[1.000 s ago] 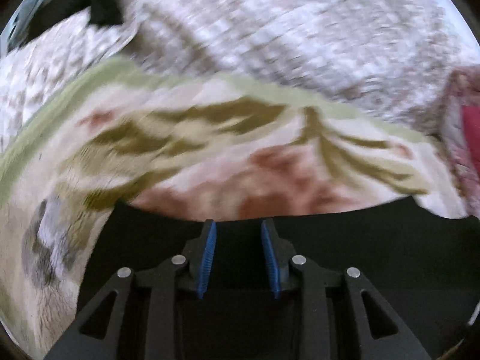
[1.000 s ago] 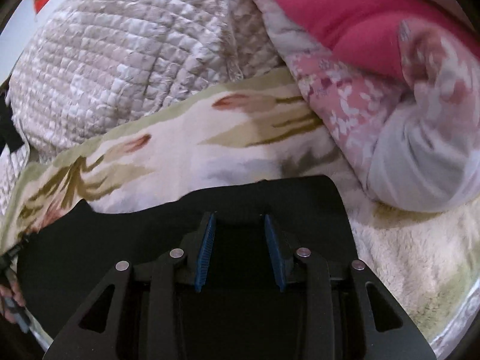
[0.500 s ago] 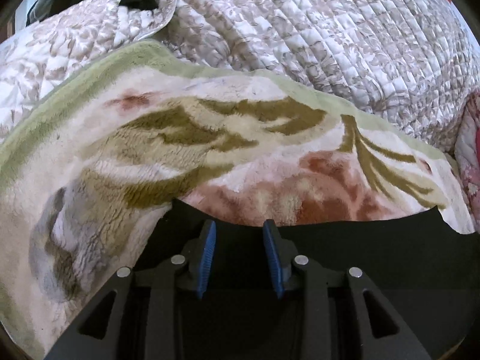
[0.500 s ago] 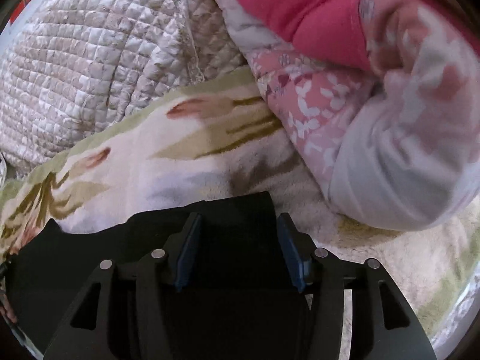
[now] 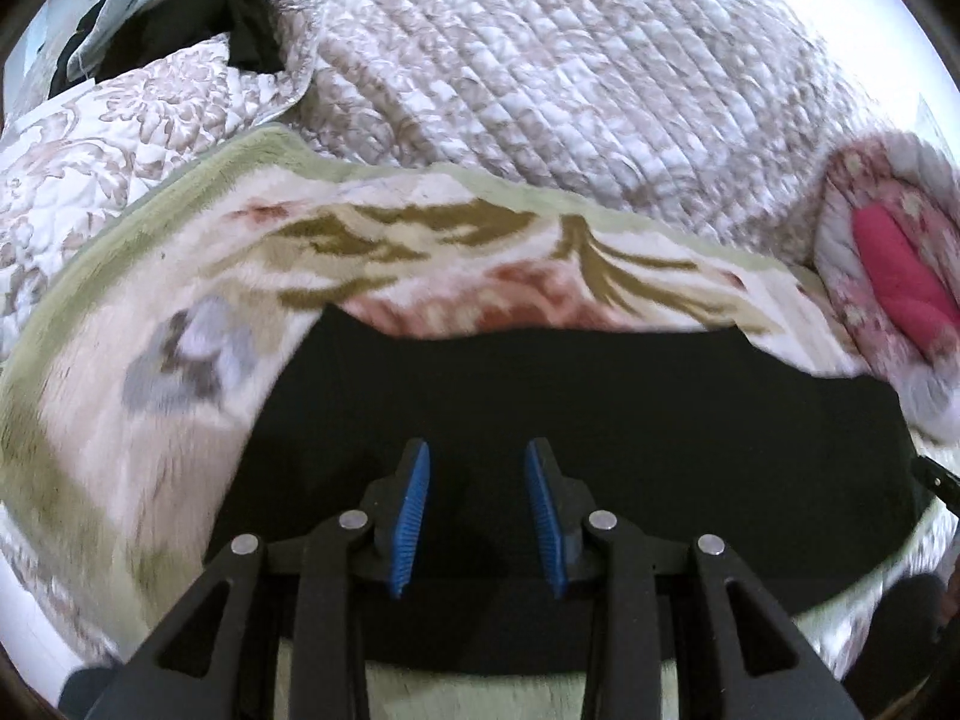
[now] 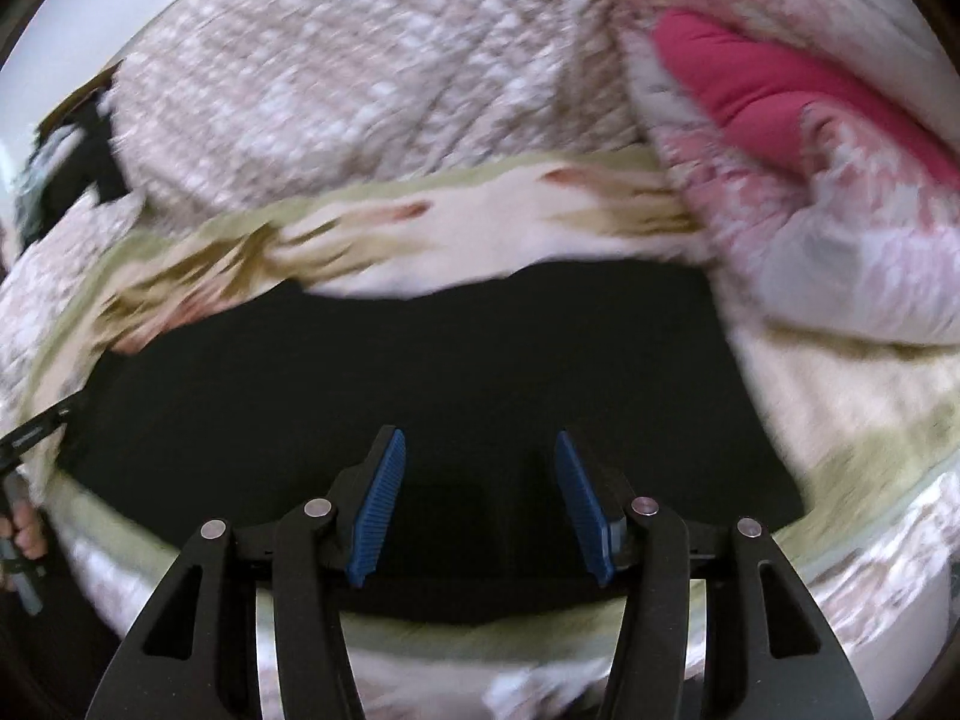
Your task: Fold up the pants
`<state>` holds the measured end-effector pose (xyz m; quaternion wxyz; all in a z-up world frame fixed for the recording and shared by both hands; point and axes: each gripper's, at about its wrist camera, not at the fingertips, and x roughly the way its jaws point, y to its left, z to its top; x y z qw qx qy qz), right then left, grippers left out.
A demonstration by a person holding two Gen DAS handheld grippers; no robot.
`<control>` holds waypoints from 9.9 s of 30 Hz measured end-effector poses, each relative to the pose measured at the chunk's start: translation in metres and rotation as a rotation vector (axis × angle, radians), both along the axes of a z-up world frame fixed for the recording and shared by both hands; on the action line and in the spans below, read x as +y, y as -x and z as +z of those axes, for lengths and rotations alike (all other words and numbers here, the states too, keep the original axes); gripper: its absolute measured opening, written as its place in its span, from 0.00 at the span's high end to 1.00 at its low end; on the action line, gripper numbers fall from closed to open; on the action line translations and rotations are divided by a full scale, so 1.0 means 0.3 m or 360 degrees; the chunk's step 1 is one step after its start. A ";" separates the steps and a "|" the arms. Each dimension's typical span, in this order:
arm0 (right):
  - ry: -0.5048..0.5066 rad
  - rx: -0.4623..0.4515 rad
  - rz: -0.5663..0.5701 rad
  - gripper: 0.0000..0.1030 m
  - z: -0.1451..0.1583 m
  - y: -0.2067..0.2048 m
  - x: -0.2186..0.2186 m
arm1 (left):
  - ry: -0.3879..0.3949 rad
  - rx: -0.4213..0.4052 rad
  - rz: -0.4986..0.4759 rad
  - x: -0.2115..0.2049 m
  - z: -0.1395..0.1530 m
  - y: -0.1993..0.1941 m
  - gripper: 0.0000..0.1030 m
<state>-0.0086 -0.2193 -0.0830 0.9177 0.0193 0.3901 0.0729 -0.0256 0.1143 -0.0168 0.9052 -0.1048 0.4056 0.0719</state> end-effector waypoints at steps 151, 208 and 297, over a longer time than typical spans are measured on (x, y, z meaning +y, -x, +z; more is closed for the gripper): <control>-0.0042 0.0063 0.0101 0.36 -0.052 0.026 0.126 | -0.0148 0.0060 -0.0061 -0.088 -0.044 0.098 0.38; -0.0720 0.0330 0.0364 0.36 -0.126 -0.243 0.170 | 0.0364 -0.0007 -0.0484 -0.231 -0.006 -0.076 0.63; -0.0275 0.0197 0.0214 0.89 -0.080 -0.055 0.107 | 0.0169 -0.0003 -0.0634 -0.325 -0.068 -0.202 0.62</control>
